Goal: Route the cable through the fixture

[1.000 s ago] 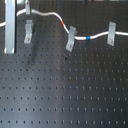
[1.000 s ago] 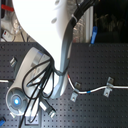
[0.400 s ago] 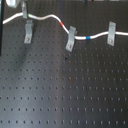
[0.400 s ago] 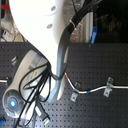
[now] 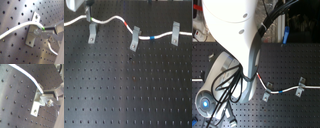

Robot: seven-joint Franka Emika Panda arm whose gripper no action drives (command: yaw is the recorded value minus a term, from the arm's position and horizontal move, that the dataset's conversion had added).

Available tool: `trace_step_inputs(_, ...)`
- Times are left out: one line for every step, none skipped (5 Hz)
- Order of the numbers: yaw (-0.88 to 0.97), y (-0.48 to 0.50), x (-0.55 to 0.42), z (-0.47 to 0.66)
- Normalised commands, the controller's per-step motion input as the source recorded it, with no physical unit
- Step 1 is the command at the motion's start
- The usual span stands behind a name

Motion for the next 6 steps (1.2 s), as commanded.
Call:
trace_step_inputs(0.64,-0.021,-0.170,0.00)
trace_step_inputs(0.37,-0.050,0.004,0.09)
trace_step_inputs(0.37,-0.132,-0.089,0.19)
trace_step_inputs(0.35,-0.063,-0.130,0.19)
trace_step_inputs(0.27,0.172,-0.175,0.15)
trace_step_inputs(0.24,0.282,-0.045,0.00)
